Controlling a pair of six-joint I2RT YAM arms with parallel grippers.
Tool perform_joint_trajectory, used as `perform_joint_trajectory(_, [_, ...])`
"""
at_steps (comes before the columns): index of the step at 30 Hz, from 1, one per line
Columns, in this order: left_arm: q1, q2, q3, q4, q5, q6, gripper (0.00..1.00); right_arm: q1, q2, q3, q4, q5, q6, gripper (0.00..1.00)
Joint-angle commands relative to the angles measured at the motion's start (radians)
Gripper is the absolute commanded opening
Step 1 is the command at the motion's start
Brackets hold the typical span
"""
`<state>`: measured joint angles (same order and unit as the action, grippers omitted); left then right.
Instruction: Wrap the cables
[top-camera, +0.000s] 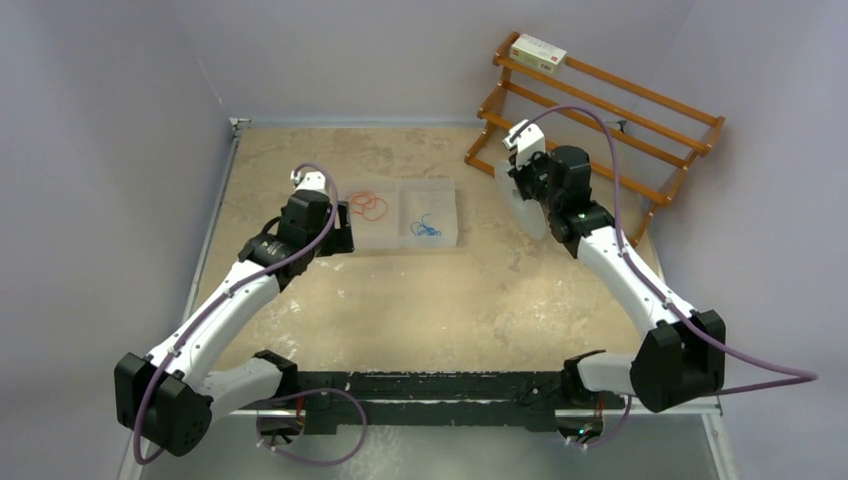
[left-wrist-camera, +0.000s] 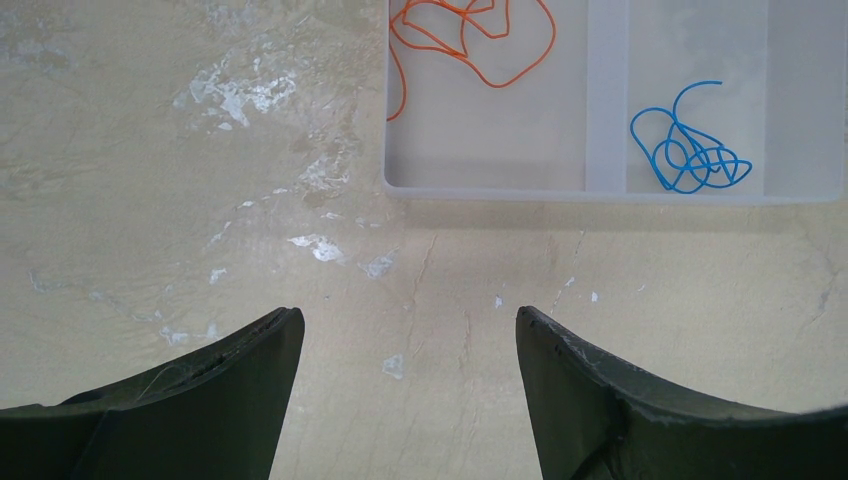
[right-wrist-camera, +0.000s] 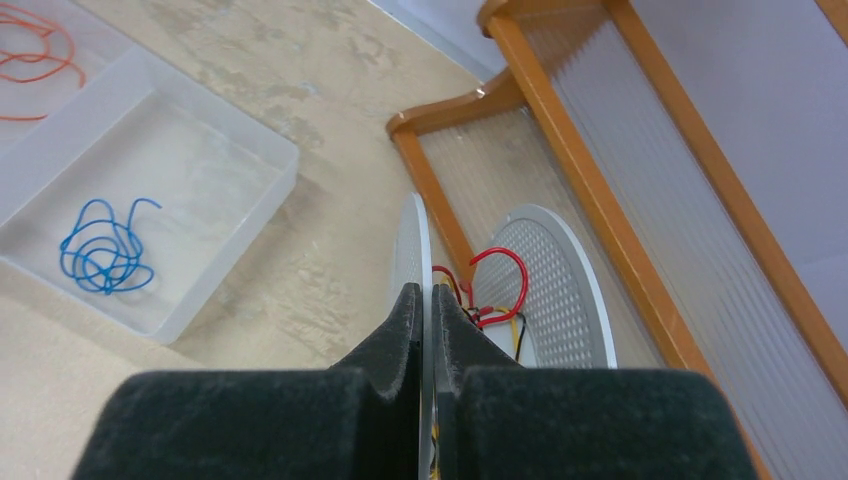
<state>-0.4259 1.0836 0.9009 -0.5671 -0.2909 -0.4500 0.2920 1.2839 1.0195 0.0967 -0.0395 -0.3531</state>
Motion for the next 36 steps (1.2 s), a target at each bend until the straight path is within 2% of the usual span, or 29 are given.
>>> perform_joint_trajectory(1, [0.002, -0.028, -0.007, 0.032, 0.006, 0.019, 0.77, -0.023, -0.003, 0.086, 0.057, -0.167, -0.074, 0.00])
perform_joint_trajectory(16, [0.003, -0.029, -0.008, 0.031, 0.006, 0.021, 0.77, -0.126, 0.100, 0.119, 0.066, -0.341, -0.028, 0.00])
perform_joint_trajectory(25, [0.002, -0.028, -0.006, 0.031, 0.001, 0.022, 0.77, -0.154, 0.147, 0.117, 0.098, -0.362, -0.001, 0.00])
perform_joint_trajectory(32, [0.003, -0.025, -0.006, 0.031, -0.002, 0.022, 0.77, -0.155, 0.178, 0.119, 0.100, -0.319, 0.002, 0.00])
perform_joint_trajectory(34, [0.003, -0.026, -0.007, 0.030, -0.002, 0.022, 0.77, -0.155, 0.181, 0.119, 0.101, -0.307, 0.004, 0.03])
perform_joint_trajectory(36, [0.003, -0.025, -0.006, 0.029, -0.002, 0.023, 0.78, -0.155, 0.181, 0.117, 0.106, -0.305, 0.007, 0.12])
